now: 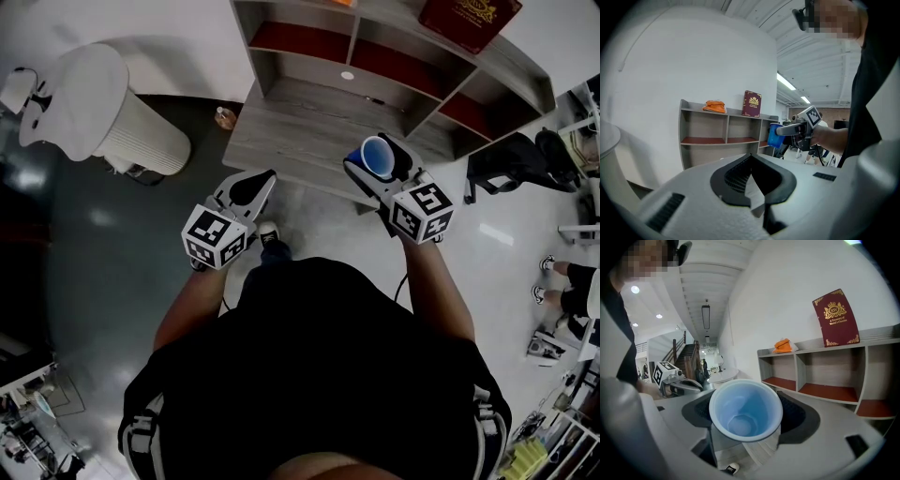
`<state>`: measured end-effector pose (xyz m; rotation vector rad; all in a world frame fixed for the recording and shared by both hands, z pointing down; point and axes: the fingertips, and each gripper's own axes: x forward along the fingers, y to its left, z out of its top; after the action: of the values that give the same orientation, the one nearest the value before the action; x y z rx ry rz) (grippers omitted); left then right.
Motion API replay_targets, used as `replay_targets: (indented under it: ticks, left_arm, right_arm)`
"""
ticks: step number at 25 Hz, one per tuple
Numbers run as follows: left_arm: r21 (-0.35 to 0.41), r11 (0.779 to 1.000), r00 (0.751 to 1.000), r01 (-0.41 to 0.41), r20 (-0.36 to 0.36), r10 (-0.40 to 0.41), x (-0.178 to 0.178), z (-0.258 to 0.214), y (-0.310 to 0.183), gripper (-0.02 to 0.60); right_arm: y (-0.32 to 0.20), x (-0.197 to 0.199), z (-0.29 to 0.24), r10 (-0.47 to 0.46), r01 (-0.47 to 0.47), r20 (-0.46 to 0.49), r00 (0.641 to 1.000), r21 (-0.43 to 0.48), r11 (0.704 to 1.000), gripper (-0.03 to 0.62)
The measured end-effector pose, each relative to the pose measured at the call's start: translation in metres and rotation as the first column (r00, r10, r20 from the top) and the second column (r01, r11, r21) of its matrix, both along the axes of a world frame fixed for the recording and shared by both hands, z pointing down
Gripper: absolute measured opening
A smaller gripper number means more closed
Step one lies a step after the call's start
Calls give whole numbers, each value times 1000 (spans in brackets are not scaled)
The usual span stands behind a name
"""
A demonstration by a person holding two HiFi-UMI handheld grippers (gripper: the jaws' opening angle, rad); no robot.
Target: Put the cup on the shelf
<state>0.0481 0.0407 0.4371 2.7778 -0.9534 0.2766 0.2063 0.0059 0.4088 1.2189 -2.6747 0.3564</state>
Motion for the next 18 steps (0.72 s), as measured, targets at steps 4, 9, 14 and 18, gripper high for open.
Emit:
replay_targets:
  ticks: [4,9,14,18]
  left_arm:
    - [1,1000,1000,7,-12,-7,-10,-3,-24,17]
    - [2,1000,1000,-9,-8,9,-23,-6,-50,17]
    - [6,1000,1000,-16,-20,16,-39,-7,-76,17]
    - [-3,1000,999,-26,-28,26,-46,-5,-91,17]
  right_arm:
    - [-19,-9,2,10,-9,6,1000,-8,1000,382]
    - [-41,-24,3,21,-21,7,1000,-18,1000,382]
    - [-63,-40,6,21,-21,-5,1000,-28,999,382]
    - [-78,-48,7,23,-23,-20,1000,-39,999,382]
